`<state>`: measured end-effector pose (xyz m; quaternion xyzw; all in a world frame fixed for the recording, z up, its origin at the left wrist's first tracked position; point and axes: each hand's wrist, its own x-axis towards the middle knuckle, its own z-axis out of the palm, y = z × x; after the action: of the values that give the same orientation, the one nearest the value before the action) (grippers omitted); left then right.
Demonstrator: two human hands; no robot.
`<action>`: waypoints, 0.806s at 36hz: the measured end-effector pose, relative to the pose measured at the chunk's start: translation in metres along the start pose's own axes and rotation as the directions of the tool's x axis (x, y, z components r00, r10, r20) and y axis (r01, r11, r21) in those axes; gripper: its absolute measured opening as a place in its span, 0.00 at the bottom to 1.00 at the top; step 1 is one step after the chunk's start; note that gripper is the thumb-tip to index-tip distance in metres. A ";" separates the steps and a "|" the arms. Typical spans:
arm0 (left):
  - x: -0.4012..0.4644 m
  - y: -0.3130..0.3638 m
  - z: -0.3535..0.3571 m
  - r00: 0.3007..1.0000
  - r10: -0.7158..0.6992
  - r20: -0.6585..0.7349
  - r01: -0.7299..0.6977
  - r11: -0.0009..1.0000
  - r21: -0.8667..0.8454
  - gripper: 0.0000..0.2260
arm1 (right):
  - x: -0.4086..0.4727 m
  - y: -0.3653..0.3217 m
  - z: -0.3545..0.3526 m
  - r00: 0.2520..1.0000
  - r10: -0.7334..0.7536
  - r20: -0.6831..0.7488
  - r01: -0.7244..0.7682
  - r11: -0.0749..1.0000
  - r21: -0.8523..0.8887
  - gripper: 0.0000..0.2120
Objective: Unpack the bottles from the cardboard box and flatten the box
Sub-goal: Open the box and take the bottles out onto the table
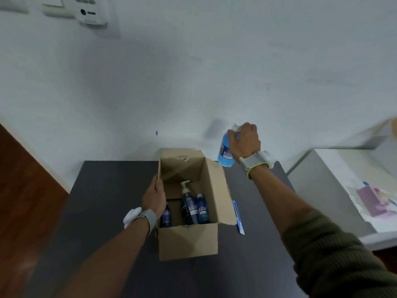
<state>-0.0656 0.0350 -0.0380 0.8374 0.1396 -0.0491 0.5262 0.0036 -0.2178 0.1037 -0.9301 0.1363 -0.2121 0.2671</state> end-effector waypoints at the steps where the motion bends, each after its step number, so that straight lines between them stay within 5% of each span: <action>1: 0.000 0.001 0.000 1.000 -0.004 0.002 0.004 1.000 0.002 0.21 | -0.001 0.007 0.007 1.000 0.022 0.017 -0.022 1.000 -0.015 0.19; 11: -0.001 0.003 0.001 0.999 -0.041 -0.011 0.040 0.999 -0.012 0.21 | -0.031 0.050 0.072 0.965 0.174 0.197 -0.165 0.984 -0.061 0.17; 19: 0.000 0.004 0.004 0.997 -0.063 -0.033 0.063 0.998 -0.030 0.21 | -0.037 0.069 0.104 0.938 0.021 0.346 0.131 0.902 -0.410 0.10; 26: -0.002 0.006 0.004 0.997 -0.066 -0.036 0.065 0.997 -0.038 0.20 | -0.042 0.068 0.117 0.933 0.269 0.241 -0.263 0.963 -0.060 0.16; 29: -0.003 0.006 0.003 0.997 -0.069 -0.028 0.068 0.997 -0.026 0.20 | -0.044 0.066 0.113 0.922 0.315 0.227 -0.323 0.947 -0.003 0.18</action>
<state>-0.0660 0.0291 -0.0332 0.8260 0.1763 -0.0534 0.5328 0.0088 -0.2055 -0.0339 -0.9087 0.2509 -0.0616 0.3278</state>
